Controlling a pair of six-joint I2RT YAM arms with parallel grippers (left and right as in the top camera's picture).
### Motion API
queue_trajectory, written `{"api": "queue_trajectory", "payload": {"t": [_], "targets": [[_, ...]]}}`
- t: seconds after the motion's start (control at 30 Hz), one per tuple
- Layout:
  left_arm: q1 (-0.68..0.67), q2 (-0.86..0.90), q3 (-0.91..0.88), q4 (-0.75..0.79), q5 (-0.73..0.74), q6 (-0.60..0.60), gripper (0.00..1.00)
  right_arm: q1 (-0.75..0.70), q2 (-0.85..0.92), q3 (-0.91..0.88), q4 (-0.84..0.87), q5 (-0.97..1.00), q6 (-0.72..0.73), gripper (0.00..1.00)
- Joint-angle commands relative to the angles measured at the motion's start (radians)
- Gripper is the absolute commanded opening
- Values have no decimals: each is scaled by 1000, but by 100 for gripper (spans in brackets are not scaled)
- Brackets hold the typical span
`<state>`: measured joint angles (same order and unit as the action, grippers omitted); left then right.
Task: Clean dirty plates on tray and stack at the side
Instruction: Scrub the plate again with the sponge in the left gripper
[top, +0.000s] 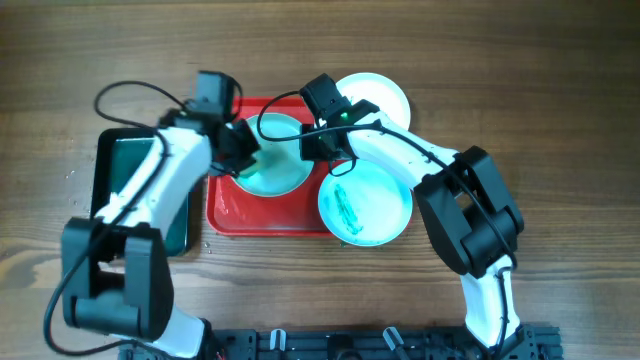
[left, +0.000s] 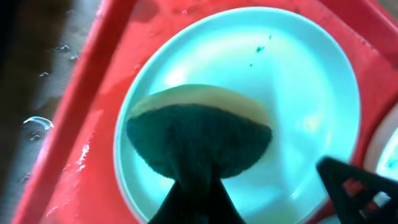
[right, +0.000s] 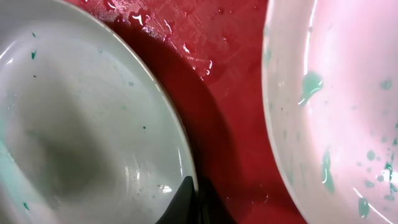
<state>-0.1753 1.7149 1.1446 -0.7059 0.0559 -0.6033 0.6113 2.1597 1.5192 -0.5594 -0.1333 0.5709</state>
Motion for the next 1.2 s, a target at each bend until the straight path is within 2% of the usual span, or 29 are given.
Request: {"api": "queue_trajectory", "payload": {"t": [0.0,0.1,0.17,0.27,0.37,0.5,0.53,0.57,0.63,0.7,0.73,0.87,0.97,1.03,1.13,1.17], "targets": [[-71,54,-90,63,-170,-89,4,-9,16,-14,2,21,-22,4],[-79,68,-142,73,-292,-229,4,-9,16,-14,7,21,-22,4],[-81,68,-196,129,-284,-273,4,-9,16,-14,6,21,-23,4],[-106,68,-232,175,-266,-266,4,-8,16,-14,6,20,-37,4],[-135,68,-238,345,-275,-143,4,0,16,-14,3,-20,-77,4],[-134,68,-238,395,-355,-131,4,14,16,-14,-6,-92,-164,4],[-134,68,-238,383,-319,-77,4,14,16,-14,-4,-119,-194,4],[-135,68,-238,371,-216,19,4,14,16,-14,-2,-138,-216,4],[-134,68,-238,346,42,168,4,14,16,-14,0,-202,-286,4],[-130,63,-234,411,344,324,4,14,16,-14,-37,-316,-348,4],[-117,60,-220,427,366,331,4,14,16,-14,-79,-346,-348,4],[-32,60,-193,492,253,327,4,18,16,-14,-191,-418,-379,4],[20,72,-195,415,139,327,4,19,16,-14,-182,-418,-384,4],[26,93,-195,330,78,257,4,19,16,-14,-169,-417,-384,4],[26,108,-195,202,77,99,4,16,16,-14,-125,-383,-346,4],[24,108,-195,169,82,89,4,16,16,-14,-103,-364,-332,4]]}}
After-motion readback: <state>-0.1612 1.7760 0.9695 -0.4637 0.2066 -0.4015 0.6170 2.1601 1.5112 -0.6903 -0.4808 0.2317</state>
